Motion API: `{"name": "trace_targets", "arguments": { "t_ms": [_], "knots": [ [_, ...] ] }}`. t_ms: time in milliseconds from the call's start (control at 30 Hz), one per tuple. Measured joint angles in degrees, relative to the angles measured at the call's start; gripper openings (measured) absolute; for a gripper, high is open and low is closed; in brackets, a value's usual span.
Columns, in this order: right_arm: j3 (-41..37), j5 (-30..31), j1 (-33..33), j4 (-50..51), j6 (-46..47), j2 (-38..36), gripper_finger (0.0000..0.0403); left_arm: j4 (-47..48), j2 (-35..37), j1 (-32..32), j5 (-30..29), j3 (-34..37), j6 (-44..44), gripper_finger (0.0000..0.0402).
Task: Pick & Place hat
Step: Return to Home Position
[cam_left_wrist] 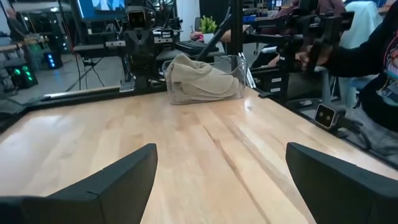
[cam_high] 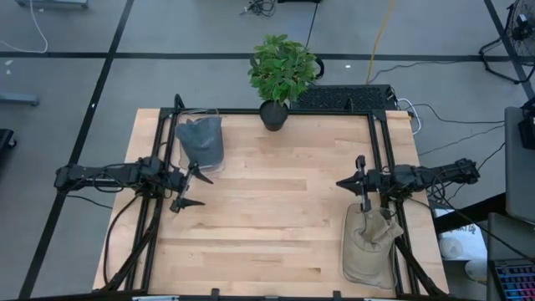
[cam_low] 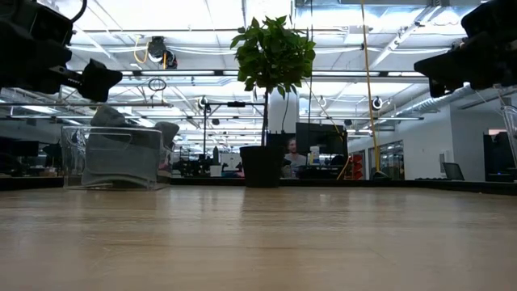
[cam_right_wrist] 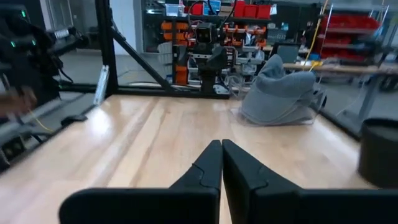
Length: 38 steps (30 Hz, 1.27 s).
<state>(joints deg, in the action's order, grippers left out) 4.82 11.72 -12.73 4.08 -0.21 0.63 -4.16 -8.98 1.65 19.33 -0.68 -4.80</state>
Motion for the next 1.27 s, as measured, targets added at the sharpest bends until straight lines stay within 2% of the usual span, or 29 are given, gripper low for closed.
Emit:
{"name": "trace_targets", "arguments": {
  "t_ms": [167, 1267],
  "knots": [
    [-0.1, 0.0, 0.0, -0.2, 5.6, 0.2, 0.0000, 0.0, 0.0, 0.0, 0.0, 0.0, -0.8, 0.0361],
    [-0.1, 0.1, 0.0, -0.1, 5.4, 0.2, 0.0000, 0.0, 0.0, 0.0, 0.0, 0.0, -0.7, 0.0361]
  ]
}}
